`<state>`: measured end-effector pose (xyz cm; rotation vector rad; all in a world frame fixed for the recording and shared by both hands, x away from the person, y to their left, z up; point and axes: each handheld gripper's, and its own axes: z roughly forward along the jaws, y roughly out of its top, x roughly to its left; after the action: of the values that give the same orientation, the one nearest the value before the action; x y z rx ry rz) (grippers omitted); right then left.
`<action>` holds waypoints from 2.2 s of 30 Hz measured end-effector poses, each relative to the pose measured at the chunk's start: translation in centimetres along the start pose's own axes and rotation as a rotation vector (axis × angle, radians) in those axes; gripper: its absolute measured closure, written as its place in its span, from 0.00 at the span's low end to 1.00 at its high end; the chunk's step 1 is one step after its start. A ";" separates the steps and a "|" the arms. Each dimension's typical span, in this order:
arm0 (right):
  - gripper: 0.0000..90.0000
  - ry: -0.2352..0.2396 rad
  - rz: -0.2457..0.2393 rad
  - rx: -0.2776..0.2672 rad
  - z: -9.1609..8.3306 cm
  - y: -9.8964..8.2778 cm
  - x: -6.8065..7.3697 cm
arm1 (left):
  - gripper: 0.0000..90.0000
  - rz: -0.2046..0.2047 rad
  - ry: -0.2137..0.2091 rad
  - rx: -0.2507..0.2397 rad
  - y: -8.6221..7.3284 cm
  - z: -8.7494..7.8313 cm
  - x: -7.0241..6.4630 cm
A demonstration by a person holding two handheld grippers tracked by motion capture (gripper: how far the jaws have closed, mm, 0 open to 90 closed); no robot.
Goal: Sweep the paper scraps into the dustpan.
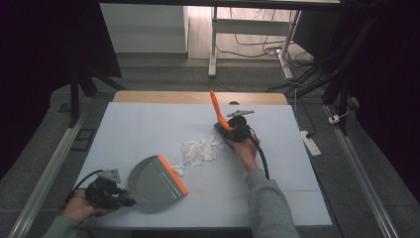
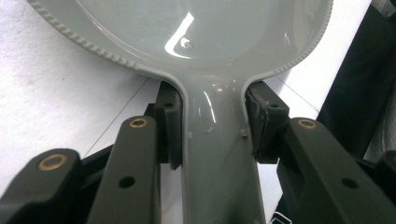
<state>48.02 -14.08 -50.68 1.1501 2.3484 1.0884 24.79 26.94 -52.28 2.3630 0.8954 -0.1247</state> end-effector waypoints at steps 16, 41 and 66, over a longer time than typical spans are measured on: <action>0.86 0.120 -0.099 0.030 1.2 -0.3 6.3 | 0.68 -0.001 0.001 -0.012 0.7 0.8 -0.1; 0.86 0.130 -0.095 -0.054 0.0 1.4 7.4 | 0.68 -0.022 0.013 -0.016 1.0 0.9 -0.2; 0.86 0.166 -0.164 0.042 4.0 1.5 10.9 | 0.68 -0.046 0.021 -0.027 1.5 1.3 -0.1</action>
<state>44.21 -3.02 -51.64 0.8920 2.5510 1.1202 25.79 25.27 -52.56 2.3238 0.9555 -0.1056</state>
